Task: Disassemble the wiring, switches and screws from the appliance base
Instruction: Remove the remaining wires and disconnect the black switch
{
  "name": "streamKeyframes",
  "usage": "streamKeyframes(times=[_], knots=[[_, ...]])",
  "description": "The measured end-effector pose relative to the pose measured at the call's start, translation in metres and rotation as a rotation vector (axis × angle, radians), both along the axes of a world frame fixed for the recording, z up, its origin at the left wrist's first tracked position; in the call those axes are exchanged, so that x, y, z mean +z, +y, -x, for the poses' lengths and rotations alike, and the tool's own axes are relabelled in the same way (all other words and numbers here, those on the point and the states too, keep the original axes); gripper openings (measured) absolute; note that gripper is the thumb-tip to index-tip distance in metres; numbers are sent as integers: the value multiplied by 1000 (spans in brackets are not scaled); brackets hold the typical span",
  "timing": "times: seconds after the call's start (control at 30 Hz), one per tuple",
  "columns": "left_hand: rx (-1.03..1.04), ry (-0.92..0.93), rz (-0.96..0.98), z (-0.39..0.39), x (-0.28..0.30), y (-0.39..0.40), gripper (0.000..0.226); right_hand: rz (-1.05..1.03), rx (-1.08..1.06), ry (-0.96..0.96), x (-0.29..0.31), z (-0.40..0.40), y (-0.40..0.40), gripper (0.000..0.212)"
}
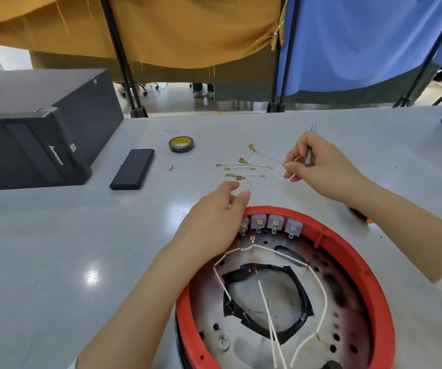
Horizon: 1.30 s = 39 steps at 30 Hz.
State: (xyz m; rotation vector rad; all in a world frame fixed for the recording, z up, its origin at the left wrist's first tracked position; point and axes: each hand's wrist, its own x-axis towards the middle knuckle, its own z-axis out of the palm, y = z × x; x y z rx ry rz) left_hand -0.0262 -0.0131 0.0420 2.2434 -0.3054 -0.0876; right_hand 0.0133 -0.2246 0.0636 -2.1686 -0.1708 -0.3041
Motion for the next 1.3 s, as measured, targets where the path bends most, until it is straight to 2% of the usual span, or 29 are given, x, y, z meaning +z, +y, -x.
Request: streamKeyframes(times=[0.1,0.2,0.27,0.33,0.47,0.77,0.97,1.13,1.3], knots=[[22,-24,-177,-2,-3,0,36,98,-16,137,-26,-37,2,32],[-106,29,-154,-6,-1,11,30,227,-20,221,-52,-65,7,29],[-229,133,-84,-11,-1,20,27,277,-50,197,-57,-78,10,29],[-268,187,-3,-13,-3,25,27,285,-55,151,-57,-89,14,31],[-250,180,74,-12,-7,20,28,320,-37,87,-57,-102,19,32],[-258,198,102,-11,-5,21,28,316,-114,28,-56,-117,24,27],[-267,211,146,-12,-5,21,27,367,-56,37,-39,-88,28,15],[-255,179,148,-12,-7,20,26,254,79,85,-16,-23,38,22],[-246,130,151,-11,-8,19,20,322,133,98,-12,47,41,19]])
